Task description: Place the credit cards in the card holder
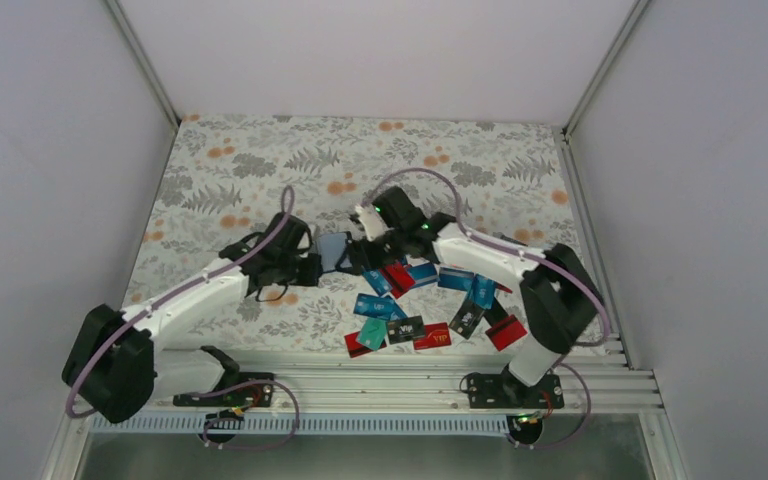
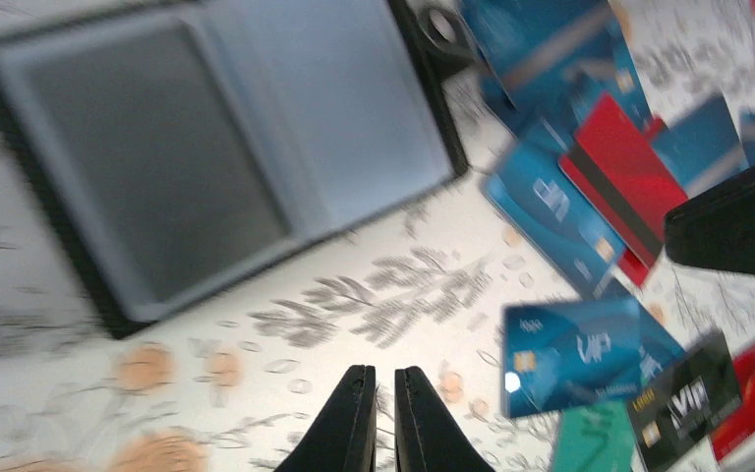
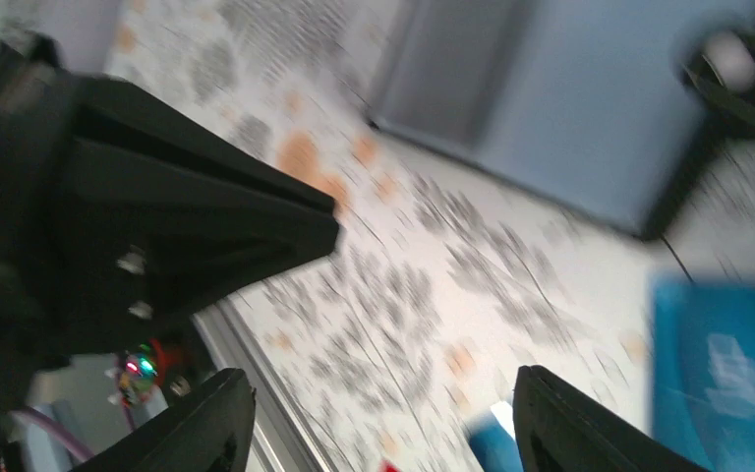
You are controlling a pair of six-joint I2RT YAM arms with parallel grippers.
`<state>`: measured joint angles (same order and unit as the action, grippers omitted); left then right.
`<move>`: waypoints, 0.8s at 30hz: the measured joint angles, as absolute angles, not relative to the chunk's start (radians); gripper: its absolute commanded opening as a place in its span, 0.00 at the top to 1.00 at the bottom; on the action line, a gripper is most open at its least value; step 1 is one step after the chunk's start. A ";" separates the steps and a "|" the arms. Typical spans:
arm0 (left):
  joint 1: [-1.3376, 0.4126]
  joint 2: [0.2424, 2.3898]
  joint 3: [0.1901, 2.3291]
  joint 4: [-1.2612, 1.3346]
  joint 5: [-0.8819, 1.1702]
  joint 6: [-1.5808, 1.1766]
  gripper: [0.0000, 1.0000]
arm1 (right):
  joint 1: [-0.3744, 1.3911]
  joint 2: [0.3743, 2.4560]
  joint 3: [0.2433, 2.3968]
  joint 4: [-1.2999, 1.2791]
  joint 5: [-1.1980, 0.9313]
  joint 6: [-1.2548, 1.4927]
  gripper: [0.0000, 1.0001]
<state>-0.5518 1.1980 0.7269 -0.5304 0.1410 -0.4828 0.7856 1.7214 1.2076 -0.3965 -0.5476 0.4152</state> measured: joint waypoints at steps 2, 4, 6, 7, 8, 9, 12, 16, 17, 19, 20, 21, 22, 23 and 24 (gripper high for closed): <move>-0.594 1.231 0.715 -0.503 0.170 -0.482 0.92 | 0.770 1.641 1.086 -0.397 -0.528 0.422 0.28; -0.646 1.266 0.714 -0.481 0.188 -0.480 0.88 | 0.753 1.586 0.991 -0.410 -0.514 0.434 0.27; -0.694 1.292 0.714 -0.452 0.197 -0.476 0.85 | 0.735 1.531 0.904 -0.424 -0.501 0.447 0.24; -0.710 1.302 0.714 -0.442 0.200 -0.475 0.84 | 0.725 1.504 0.869 -0.435 -0.495 0.453 0.22; -0.727 1.312 0.714 -0.429 0.202 -0.476 0.83 | 0.717 1.483 0.844 -0.439 -0.489 0.459 0.22; -0.739 1.323 0.714 -0.416 0.201 -0.476 0.83 | 0.707 1.458 0.820 -0.444 -0.480 0.465 0.21; -0.759 1.368 0.728 -0.390 0.189 -0.479 0.83 | 0.678 1.403 0.782 -0.468 -0.416 0.470 0.18; -0.766 1.423 0.763 -0.371 0.154 -0.484 0.83 | 0.670 1.406 0.785 -0.477 -0.303 0.458 0.10; -0.766 1.428 0.768 -0.368 0.142 -0.486 0.83 | 0.675 1.417 0.790 -0.482 -0.275 0.451 0.10; -0.766 1.431 0.774 -0.366 0.123 -0.487 0.83 | 0.686 1.453 0.812 -0.497 -0.219 0.439 0.04; -0.766 1.431 0.775 -0.364 0.114 -0.487 0.83 | 0.697 1.477 0.830 -0.506 -0.189 0.431 0.04; -0.766 1.431 0.775 -0.363 0.107 -0.487 0.83 | 0.711 1.503 0.851 -0.513 -0.160 0.421 0.03; -0.766 1.430 0.775 -0.364 0.102 -0.486 0.83 | 0.725 1.527 0.870 -0.516 -0.136 0.415 0.02; -0.766 1.429 0.775 -0.364 0.095 -0.486 0.83 | 0.738 1.552 0.890 -0.519 -0.112 0.406 0.02; -0.766 1.427 0.774 -0.364 0.090 -0.486 0.83 | 0.749 1.573 0.907 -0.521 -0.091 0.398 0.02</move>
